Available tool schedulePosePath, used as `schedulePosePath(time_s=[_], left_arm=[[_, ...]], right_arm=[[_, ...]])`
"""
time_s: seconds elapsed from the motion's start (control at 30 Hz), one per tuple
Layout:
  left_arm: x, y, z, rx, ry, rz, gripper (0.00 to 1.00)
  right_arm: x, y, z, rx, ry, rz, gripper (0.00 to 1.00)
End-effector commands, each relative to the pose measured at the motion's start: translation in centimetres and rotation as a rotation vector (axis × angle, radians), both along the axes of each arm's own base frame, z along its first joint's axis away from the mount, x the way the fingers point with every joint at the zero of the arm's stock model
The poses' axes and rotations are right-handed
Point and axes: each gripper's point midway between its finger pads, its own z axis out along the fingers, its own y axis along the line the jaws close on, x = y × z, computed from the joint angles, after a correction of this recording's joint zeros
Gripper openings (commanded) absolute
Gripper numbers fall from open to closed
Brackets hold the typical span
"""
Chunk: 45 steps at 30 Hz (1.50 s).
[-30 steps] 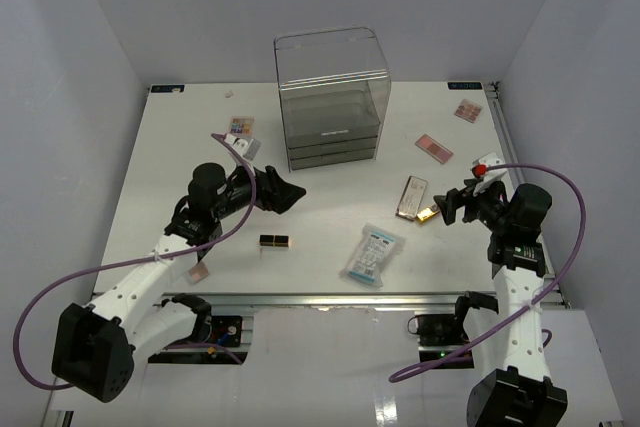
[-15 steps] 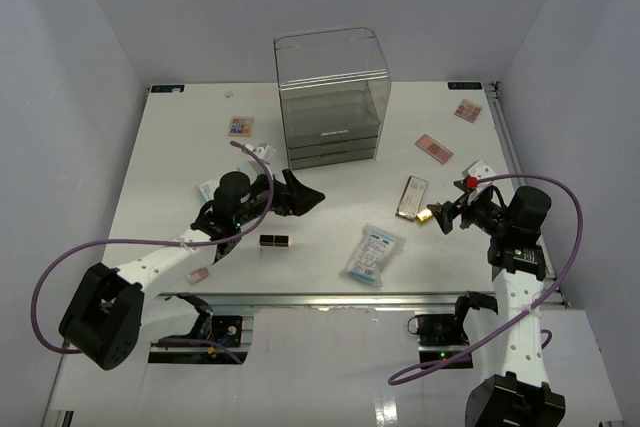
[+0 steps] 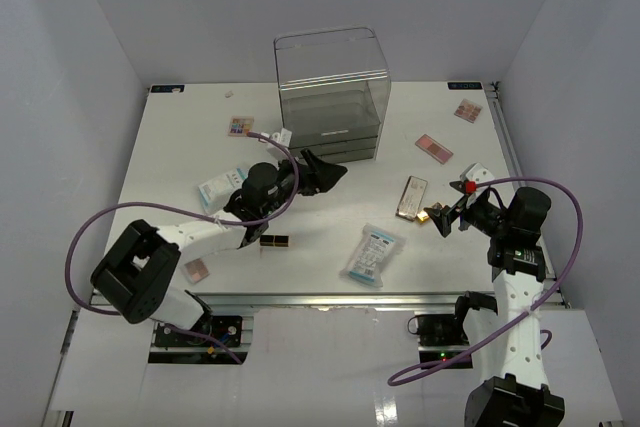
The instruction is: Organize the makeup
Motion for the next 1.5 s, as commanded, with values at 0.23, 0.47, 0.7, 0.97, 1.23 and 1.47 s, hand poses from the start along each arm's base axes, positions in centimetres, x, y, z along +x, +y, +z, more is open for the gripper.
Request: schedulePosePath(time_s=[0.23, 0.47, 0.7, 0.97, 1.23, 1.47], left_arm=[[6.1, 2.1, 1.9, -0.311, -0.009, 0.335, 0.53], [8.1, 1.3, 0.8, -0.351, 0.035, 0.374, 0.46], [9.4, 1.4, 0.7, -0.371, 0.036, 0.418, 0.48], [10.6, 1.1, -0.8, -0.371, 0.083, 0.452, 0.5], [11.8, 1.9, -1.1, -0.392, 0.091, 0.487, 0.5], [12.6, 2.4, -1.0, -0.415, 0.101, 0.495, 0.47]], right_arm=[[0.0, 0.1, 0.5, -0.005, -0.023, 0.013, 0.93], [0.0, 0.0, 0.4, -0.006, -0.022, 0.005, 0.93], [0.0, 0.1, 0.4, -0.004, -0.022, 0.007, 0.93], [0.0, 0.1, 0.5, -0.005, -0.026, 0.007, 0.93], [0.0, 0.1, 0.4, -0.003, -0.021, 0.01, 0.93], [-0.1, 0.2, 0.3, -0.001, -0.022, 0.015, 0.93]])
